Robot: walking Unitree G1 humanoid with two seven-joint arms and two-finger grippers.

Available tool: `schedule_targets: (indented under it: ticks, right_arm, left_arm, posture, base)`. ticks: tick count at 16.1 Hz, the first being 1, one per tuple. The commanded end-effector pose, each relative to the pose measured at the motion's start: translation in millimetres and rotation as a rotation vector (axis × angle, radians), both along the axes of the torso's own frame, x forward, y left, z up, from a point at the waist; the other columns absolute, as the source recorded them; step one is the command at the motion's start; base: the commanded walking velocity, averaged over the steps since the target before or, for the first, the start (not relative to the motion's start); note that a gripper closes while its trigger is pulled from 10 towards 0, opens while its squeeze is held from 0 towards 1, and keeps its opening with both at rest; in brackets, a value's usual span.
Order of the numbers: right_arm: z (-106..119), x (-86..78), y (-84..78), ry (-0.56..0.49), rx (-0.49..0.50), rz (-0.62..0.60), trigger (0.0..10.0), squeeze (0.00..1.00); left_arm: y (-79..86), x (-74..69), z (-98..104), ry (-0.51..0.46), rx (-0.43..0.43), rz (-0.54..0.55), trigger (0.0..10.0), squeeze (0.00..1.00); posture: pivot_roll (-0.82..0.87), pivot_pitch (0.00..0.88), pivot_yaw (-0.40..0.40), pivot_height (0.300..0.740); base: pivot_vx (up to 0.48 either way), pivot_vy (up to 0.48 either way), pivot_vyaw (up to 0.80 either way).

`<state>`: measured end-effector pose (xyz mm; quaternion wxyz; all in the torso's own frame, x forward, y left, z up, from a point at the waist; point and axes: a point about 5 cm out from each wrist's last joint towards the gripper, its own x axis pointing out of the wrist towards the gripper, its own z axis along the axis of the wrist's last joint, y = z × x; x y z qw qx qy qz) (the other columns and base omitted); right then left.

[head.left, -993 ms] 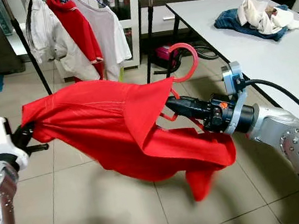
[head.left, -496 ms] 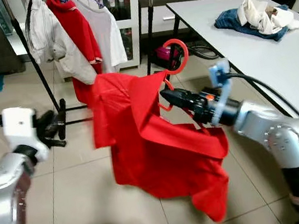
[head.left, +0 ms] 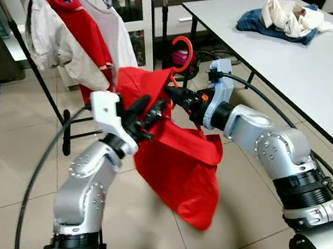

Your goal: Hang hanger

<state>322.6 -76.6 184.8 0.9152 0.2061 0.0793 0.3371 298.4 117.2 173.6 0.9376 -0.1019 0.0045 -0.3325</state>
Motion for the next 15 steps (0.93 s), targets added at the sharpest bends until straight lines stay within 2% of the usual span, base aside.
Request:
schedule_targets:
  ticks: [1,5,6,7,8,15]
  right_arm:
    - [12.1,4.5,-1.5,-0.046,0.009,-0.028,10.0,0.0]
    - [15.9,3.0,5.6,-0.054,0.029,-0.01,10.0,0.0]
    - [17.1,1.7,7.3,-0.054,0.046,0.0,10.0,0.0]
    - [17.3,1.3,7.5,-0.055,0.049,0.003,10.0,0.0]
    - [17.5,1.1,7.6,-0.054,0.052,0.005,10.0,0.0]
    - [15.4,0.7,6.4,-0.045,0.062,0.017,10.0,0.0]
  left_arm:
    - [-2.6,0.6,-2.8,0.015,0.016,-0.009,10.0,1.0]
    - [5.7,9.3,-13.3,0.008,0.162,0.089,10.0,1.0]
    - [10.0,13.6,-14.1,-0.013,0.205,0.125,0.0,0.58]
    - [10.3,14.4,-13.7,-0.022,0.215,0.125,0.0,0.1]
    - [10.4,14.9,-13.5,-0.027,0.221,0.128,0.0,0.0]
    - [14.5,20.6,-15.6,-0.046,0.271,0.196,0.0,0.0]
  posture:
    - [-0.01,0.0,-0.09,0.74]
    - [-0.02,0.0,-0.086,0.74]
    - [-0.02,0.0,-0.086,0.74]
    - [-0.02,0.0,-0.086,0.74]
    - [-0.02,0.0,-0.086,0.74]
    - [-0.02,0.0,-0.086,0.74]
  base:
    - [0.0,0.0,0.0]
    - [0.0,0.0,0.0]
    - [0.0,0.0,0.0]
    - [0.0,0.0,0.0]
    - [0.0,0.0,0.0]
    - [0.0,0.0,0.0]
